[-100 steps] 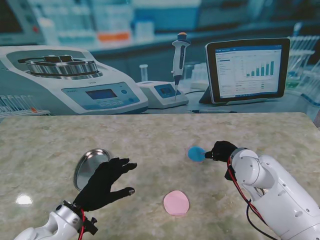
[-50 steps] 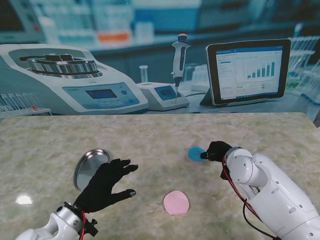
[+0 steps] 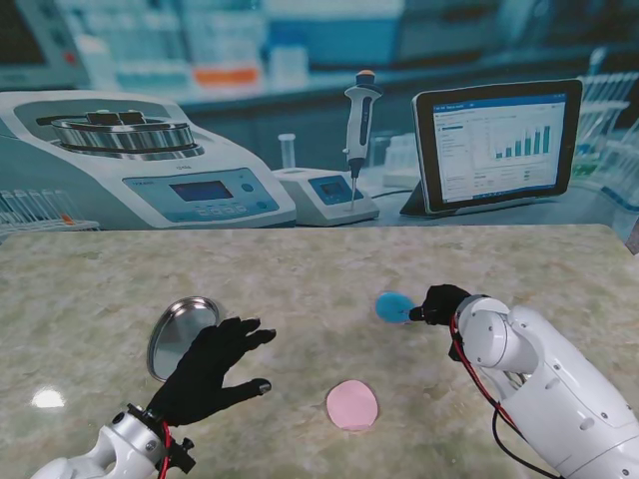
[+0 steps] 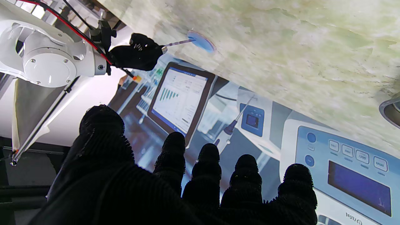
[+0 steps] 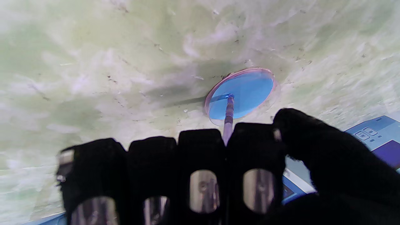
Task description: Line a culture dish with filter paper and press it flat with a glass rod
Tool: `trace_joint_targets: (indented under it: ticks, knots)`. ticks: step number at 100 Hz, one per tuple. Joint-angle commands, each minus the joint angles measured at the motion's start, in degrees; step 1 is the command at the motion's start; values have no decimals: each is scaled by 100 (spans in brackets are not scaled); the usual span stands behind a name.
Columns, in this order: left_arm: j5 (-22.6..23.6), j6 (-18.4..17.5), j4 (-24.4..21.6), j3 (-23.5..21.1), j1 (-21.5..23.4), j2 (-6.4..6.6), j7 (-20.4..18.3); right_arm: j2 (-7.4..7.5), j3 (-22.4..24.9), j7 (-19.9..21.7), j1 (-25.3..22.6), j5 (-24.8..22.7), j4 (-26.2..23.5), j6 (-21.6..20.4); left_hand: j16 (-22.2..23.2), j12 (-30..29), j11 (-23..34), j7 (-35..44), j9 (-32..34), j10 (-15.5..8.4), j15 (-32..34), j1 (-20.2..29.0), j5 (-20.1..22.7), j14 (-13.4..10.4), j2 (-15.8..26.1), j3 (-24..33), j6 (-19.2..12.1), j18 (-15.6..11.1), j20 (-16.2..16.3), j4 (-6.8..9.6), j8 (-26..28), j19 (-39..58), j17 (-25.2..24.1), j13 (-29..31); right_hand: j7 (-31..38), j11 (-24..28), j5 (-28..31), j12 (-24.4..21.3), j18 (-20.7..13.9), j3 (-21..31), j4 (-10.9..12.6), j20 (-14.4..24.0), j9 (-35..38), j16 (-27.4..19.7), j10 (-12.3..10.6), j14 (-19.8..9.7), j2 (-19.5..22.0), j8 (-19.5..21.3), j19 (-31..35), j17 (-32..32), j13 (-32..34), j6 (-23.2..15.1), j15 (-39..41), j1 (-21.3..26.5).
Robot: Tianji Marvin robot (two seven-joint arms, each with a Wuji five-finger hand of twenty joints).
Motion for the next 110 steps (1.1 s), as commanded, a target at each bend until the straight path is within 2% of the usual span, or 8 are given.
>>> trace_joint_targets:
  ticks: [1, 42, 53, 69, 76, 87, 108, 110]
  knots:
    - [5, -5, -37, -8, 47, 7, -24, 15, 5, 33, -70, -40, -26, 47, -96, -82, -108, -34, -232, -156, -109, 129, -68, -213, 166, -149, -160, -163, -272, 160, -1, -255, -15, -165, 584, 1040, 275, 121, -102, -26, 154, 167, 322, 207, -230, -842, 123, -34, 1733, 269, 178, 626, 699, -51]
    - [2, -30, -57, -49, 64, 3, -16, -38, 58, -193, -99, 96, -90, -127, -100, -82, -119, -43, -250, -26, -101, 126, -70, -217, 171, -148, -152, -165, -289, 160, -7, -252, -13, -164, 580, 1041, 275, 120, -104, -10, 163, 170, 321, 208, -232, -844, 112, -34, 1733, 269, 178, 622, 699, -69]
    - [1, -38, -61, -54, 65, 3, -15, -30, -43, -150, -17, 117, -17, -144, -100, -78, -107, -46, -228, -199, -102, 127, -74, -210, 169, -148, -147, -163, -291, 161, -9, -252, -14, -167, 576, 1040, 273, 120, -109, -11, 162, 171, 321, 209, -238, -852, 107, -35, 1733, 270, 179, 618, 698, -70]
    - [-8, -30, -66, -70, 76, 4, -30, -33, -191, -147, 97, 179, 156, -177, -101, -84, -119, -45, -248, -17, -103, 127, -73, -208, 164, -149, -149, -161, -297, 160, -9, -254, -14, -166, 571, 1039, 273, 120, -118, -12, 160, 167, 322, 208, -241, -856, 107, -34, 1733, 271, 179, 610, 696, -70]
    - [-9, -20, -70, -77, 83, 3, -34, -30, -241, -138, 133, 181, 196, -189, -102, -79, -108, -48, -228, -185, -103, 126, -78, -212, 169, -149, -150, -163, -299, 160, -10, -254, -13, -166, 567, 1039, 271, 120, -122, -10, 161, 167, 321, 209, -248, -864, 110, -35, 1733, 272, 179, 605, 697, -73]
    - [-7, -17, -75, -85, 93, 4, -42, -25, -297, -117, 179, 145, 226, -138, -105, -84, -120, -51, -251, -30, -105, 129, -85, -213, 168, -148, -140, -163, -303, 161, -11, -255, -13, -167, 561, 1039, 271, 121, -129, -13, 160, 168, 321, 210, -252, -872, 117, -34, 1733, 273, 180, 596, 696, -68]
    - [-23, -21, -76, -102, 99, 1, -36, 6, -252, -23, 148, -105, 181, 24, -107, -84, -121, -55, -252, -23, -104, 125, -87, -216, 169, -150, -144, -166, -310, 160, -14, -257, -12, -165, 559, 1037, 271, 120, -139, -40, 149, 165, 321, 210, -257, -876, 132, -31, 1733, 275, 180, 595, 695, -54]
    - [-25, -21, -75, -102, 99, 1, -35, 8, -242, -20, 140, -123, 178, 38, -107, -80, -112, -55, -233, -164, -103, 126, -86, -214, 168, -149, -144, -165, -310, 160, -14, -257, -12, -165, 559, 1037, 271, 120, -141, -39, 149, 165, 321, 210, -255, -877, 130, -31, 1733, 275, 180, 595, 694, -44]
